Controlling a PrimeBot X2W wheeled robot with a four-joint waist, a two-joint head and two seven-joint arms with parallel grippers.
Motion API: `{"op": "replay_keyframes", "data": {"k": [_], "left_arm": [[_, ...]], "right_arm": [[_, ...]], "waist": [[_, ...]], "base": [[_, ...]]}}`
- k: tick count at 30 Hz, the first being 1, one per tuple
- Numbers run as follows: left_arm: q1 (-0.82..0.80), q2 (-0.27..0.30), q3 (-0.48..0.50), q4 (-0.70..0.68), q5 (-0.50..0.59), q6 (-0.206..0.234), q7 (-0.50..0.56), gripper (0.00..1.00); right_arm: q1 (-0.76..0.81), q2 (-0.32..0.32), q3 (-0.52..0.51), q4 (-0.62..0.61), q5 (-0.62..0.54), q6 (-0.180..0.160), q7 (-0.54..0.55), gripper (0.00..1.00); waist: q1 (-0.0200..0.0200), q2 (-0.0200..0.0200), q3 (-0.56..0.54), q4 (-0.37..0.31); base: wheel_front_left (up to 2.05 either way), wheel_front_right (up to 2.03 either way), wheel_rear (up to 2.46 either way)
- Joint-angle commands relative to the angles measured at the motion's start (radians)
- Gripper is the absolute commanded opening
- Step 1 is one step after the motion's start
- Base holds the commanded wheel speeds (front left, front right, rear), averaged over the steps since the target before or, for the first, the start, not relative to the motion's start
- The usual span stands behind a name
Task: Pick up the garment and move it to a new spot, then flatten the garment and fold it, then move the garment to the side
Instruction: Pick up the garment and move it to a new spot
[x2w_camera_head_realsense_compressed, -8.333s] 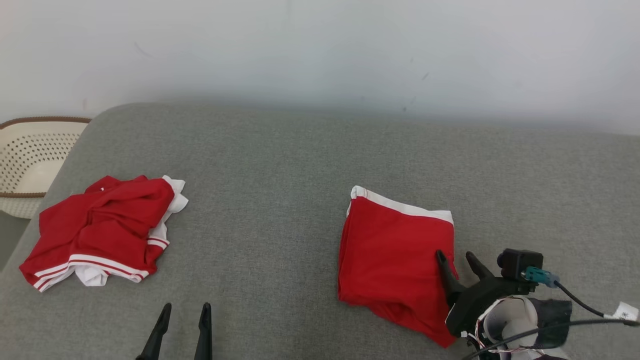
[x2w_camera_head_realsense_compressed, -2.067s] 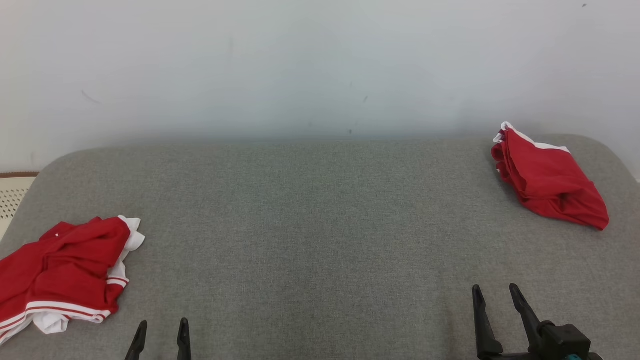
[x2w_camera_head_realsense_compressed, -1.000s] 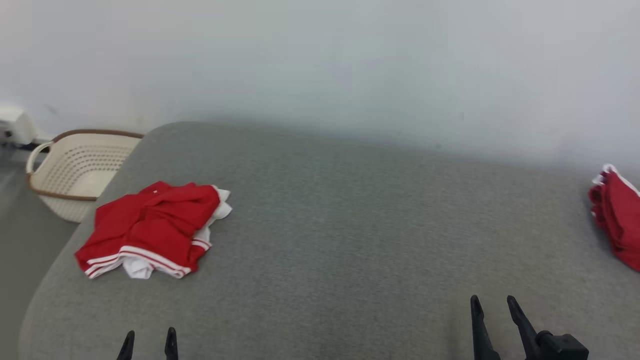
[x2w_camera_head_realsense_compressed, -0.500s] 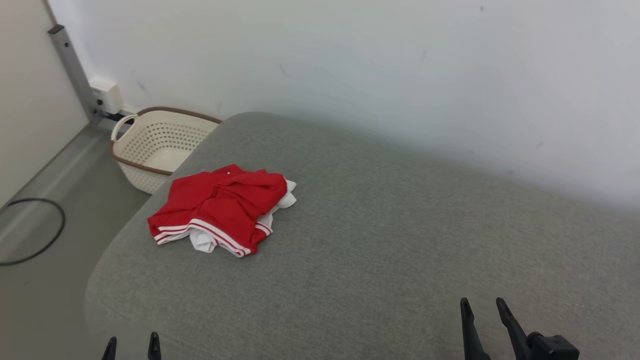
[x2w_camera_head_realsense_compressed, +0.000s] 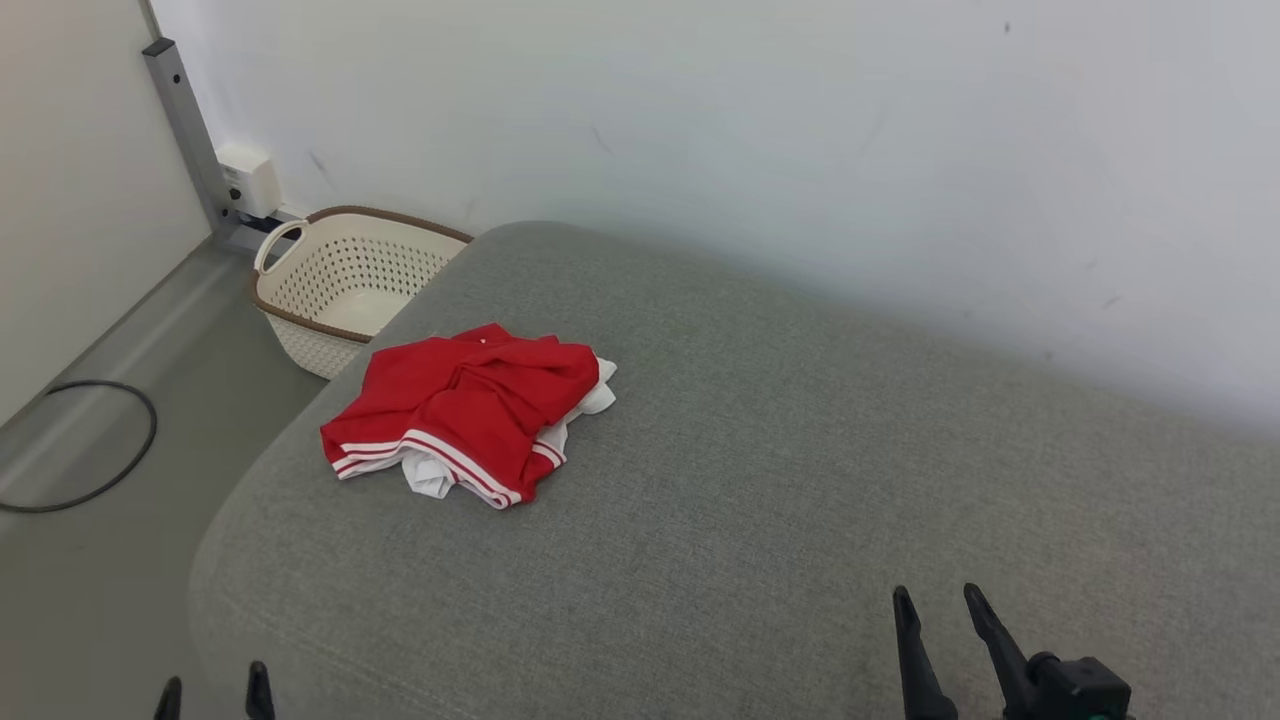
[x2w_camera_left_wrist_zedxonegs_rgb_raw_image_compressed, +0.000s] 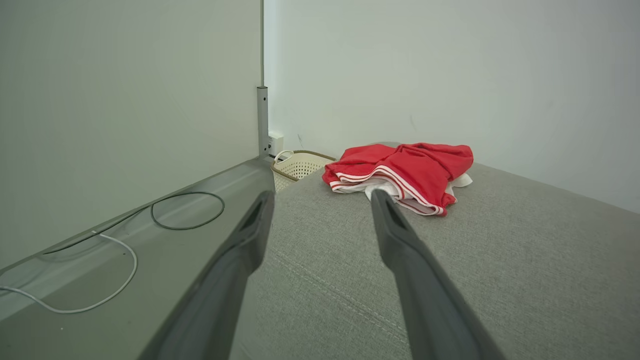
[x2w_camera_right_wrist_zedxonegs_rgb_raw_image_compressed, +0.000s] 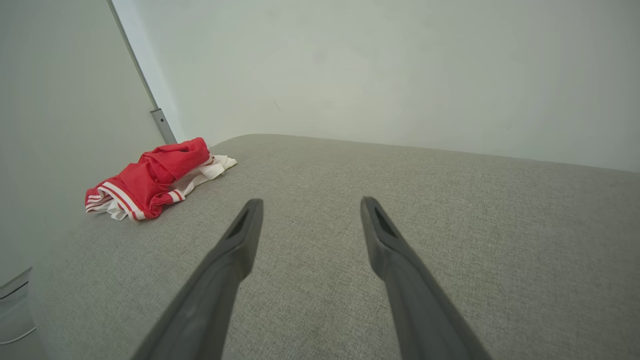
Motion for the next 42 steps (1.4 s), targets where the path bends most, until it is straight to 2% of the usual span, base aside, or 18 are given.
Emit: {"op": "replay_keyframes", "data": {"k": [1,10,19,25,35,42], "left_arm": [[-0.005,0.006,0.008,-0.005,-0.016,0.0,-0.003,1.0],[-0.197,0.085,0.043,0.037,-0.064,-0.047,0.026,1.0],[-0.459,0.208,0.104,0.186,-0.151,-0.108,0.098,1.0],[-0.593,0.292,0.11,0.283,-0.17,-0.141,0.159,1.0],[-0.747,0.382,0.07,0.45,-0.179,-0.177,0.227,1.0],[-0.82,0.408,-0.003,0.586,-0.193,-0.2,0.282,1.0]], "right_arm": [[-0.012,0.002,0.006,-0.001,0.004,0.0,-0.001,1.0],[-0.114,0.001,0.109,-0.009,0.015,0.0,-0.001,1.0],[-0.258,0.001,0.228,-0.022,0.036,0.0,-0.001,1.0],[-0.303,0.001,0.257,-0.033,0.056,0.0,-0.001,1.0],[-0.338,0.001,0.258,-0.048,0.057,0.0,-0.001,1.0],[-0.35,0.002,0.257,-0.051,0.05,0.0,-0.001,1.0]], "waist": [[0.0,0.0,0.012,-0.018],[0.0,0.0,0.112,-0.139],[0.0,0.0,0.247,-0.304],[0.0,0.0,0.313,-0.386],[0.0,0.0,0.377,-0.456],[0.0,0.0,0.405,-0.475]], "base": [[0.0,0.0,0.0],[0.0,0.0,0.0],[0.0,0.0,0.0],[0.0,0.0,0.0],[0.0,0.0,0.0],[0.0,0.0,0.0]]}}
